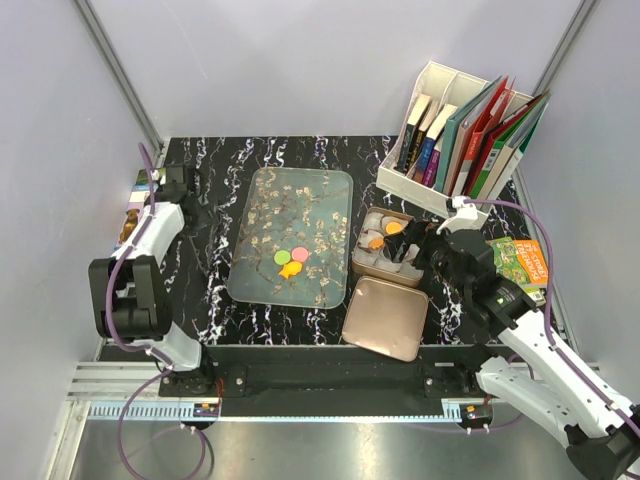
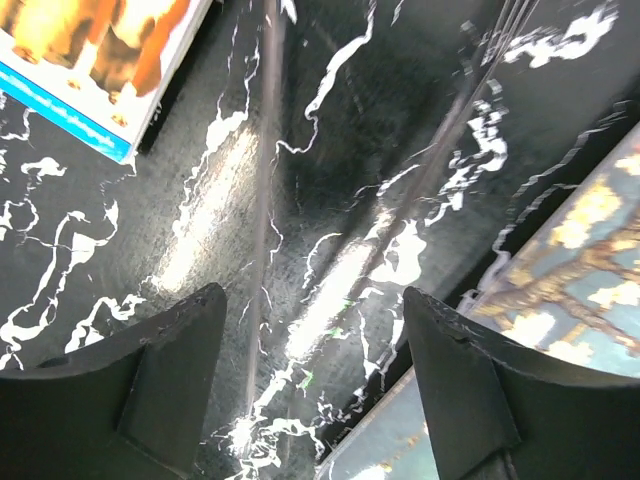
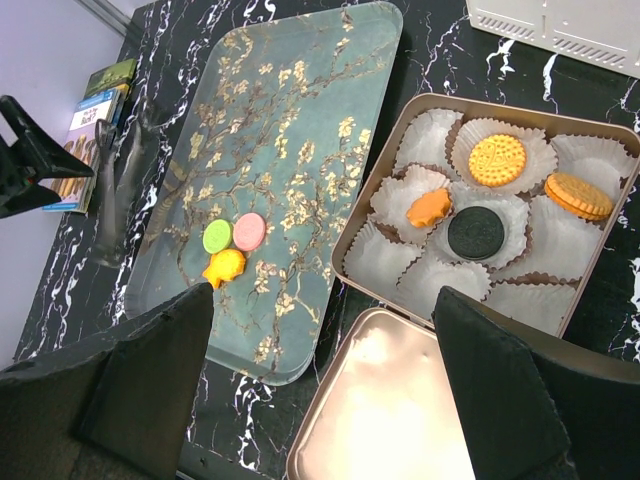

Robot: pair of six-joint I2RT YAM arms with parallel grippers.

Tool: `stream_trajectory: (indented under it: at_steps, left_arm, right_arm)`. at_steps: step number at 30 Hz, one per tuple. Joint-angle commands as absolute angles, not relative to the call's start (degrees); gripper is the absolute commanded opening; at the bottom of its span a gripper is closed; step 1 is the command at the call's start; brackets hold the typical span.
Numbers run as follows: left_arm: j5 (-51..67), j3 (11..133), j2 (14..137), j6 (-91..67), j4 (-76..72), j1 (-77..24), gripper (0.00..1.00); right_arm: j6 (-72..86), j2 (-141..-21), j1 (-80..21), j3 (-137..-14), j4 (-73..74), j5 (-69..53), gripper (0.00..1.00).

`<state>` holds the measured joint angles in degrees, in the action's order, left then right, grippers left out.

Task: Pack the cookies

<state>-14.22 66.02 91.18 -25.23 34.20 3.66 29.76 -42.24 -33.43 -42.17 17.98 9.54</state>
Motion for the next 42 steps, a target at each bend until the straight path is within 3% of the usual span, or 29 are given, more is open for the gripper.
stream_trajectory:
  at_steps: [1, 10, 17, 18, 19, 21, 26, 29, 33, 37, 39, 41, 42]
  left_arm:
    - [-15.1, 66.9, 89.0, -25.4, 33.8, 2.6, 0.75]
    - [-16.4, 65.1, 86.8, -28.2, 33.3, 0.3, 0.69]
    - [-29.3, 68.5, 81.0, -28.2, 34.5, -22.9, 0.71]
    - [-31.0, 68.2, 79.7, -28.6, 34.3, -29.2, 0.75]
    - [-35.3, 67.6, 78.9, -29.9, 34.2, -32.1, 0.99]
    - [-33.1, 63.4, 76.0, -34.7, 31.1, -35.9, 0.99]
    - [-8.8, 48.5, 69.3, -40.8, 10.3, -36.4, 0.99]
    - [-6.8, 43.4, 68.5, -45.3, 8.0, -38.9, 0.99]
    - [-12.7, 46.8, 71.9, -45.3, 12.8, -46.5, 0.99]
    - [-15.2, 46.1, 72.2, -52.0, 14.5, -47.6, 0.99]
    - [-12.1, 39.8, 69.8, -55.6, 5.8, -47.6, 0.99]
    - [-6.6, 32.8, 67.8, -58.3, -6.6, -47.7, 0.82]
    - [-5.1, 32.4, 67.9, -59.1, -7.2, -48.0, 0.66]
  right_arm:
    - [29.6, -42.4, -33.7, -43.2, 16.8, 10.0, 1.0]
    - [29.9, -41.4, -33.7, -42.8, 17.4, 10.4, 1.0]
    - [30.3, -43.9, -33.6, -43.8, 18.5, 10.6, 1.0]
    - [30.7, -44.5, -33.7, -44.0, 18.6, 10.6, 1.0]
    - [30.8, -44.9, -33.7, -44.2, 18.7, 10.6, 1.0]
    - [31.8, -45.2, -33.6, -44.4, 19.1, 11.1, 1.0]
    - [34.4, -43.9, -33.7, -43.7, 19.0, 13.8, 1.0]
    - [35.3, -43.2, -33.6, -43.6, 18.9, 14.1, 1.0]
    - [34.2, -43.7, -33.6, -43.6, 18.5, 12.7, 1.0]
    - [34.5, -44.0, -33.6, -43.6, 18.6, 12.3, 1.0]
    - [35.8, -43.1, -33.7, -42.9, 18.5, 13.2, 1.0]
    - [37.2, -41.1, -33.6, -41.8, 18.5, 14.9, 1.0]
    - [37.4, -40.3, -33.7, -41.5, 18.5, 15.5, 1.0]
